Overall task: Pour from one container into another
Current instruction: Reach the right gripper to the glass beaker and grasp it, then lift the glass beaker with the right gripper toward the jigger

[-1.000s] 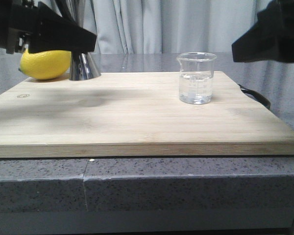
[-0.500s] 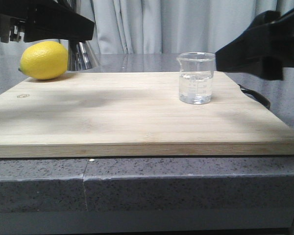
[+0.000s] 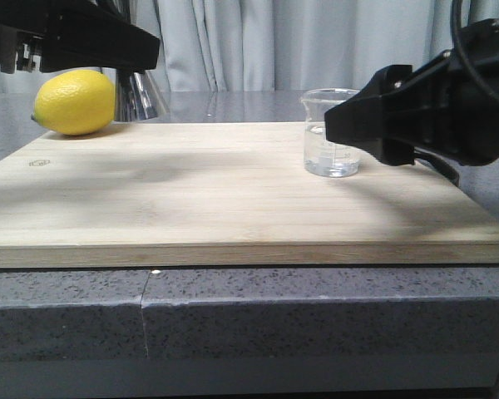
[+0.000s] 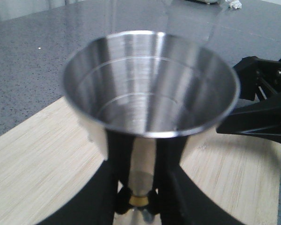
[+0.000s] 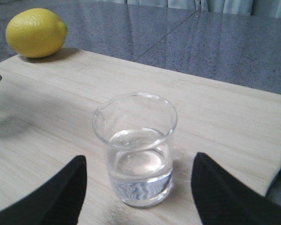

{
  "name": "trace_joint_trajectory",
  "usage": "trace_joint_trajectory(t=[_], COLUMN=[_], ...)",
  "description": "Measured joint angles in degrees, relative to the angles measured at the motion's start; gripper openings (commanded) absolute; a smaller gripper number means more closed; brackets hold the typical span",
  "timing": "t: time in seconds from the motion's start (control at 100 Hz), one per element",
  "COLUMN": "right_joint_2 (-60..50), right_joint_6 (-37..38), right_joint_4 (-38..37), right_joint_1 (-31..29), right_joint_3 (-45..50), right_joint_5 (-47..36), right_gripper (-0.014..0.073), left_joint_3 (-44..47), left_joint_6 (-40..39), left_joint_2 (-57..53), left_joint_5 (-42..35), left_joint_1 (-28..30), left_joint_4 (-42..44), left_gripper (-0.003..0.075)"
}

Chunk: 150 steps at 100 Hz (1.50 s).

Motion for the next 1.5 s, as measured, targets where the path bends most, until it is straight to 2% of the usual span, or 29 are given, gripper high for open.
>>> trace_joint_trajectory(t=[0.71, 1.08, 1.15, 1.32, 1.501], right_joint_2=[11.2, 16.0, 16.6, 17.9, 18.0], right_joint_6=[0.0, -0.3, -0.3, -0.3, -0.4], right_joint_4=[-0.6, -0.6, -0.6, -0.7, -1.1], right_joint_1=[0.1, 0.1, 0.1, 0.1, 0.1], right_joint_3=[-0.1, -5.5, -6.3, -6.5, -6.6], right_joint_5=[-15.9, -16.4, -16.4, -16.4, -16.5], right_gripper=[0.0433, 0.0433, 0.0406, 0.0281, 0.0272], left_joint_3=[0.0, 0.0, 0.0, 0.0, 0.0], left_joint_6=[-0.7, -1.4, -1.5, -1.5, -1.5], left_joint_2=[0.0, 0.0, 0.0, 0.0, 0.0], left_joint_5=[0.0, 0.0, 0.0, 0.0, 0.0], left_joint_1=[0.0, 0.0, 0.0, 0.0, 0.0], left_joint_4=[0.8, 1.8, 1.9, 1.9, 1.9], left_gripper=[-0.002, -0.002, -0.002, -0.002, -0.002])
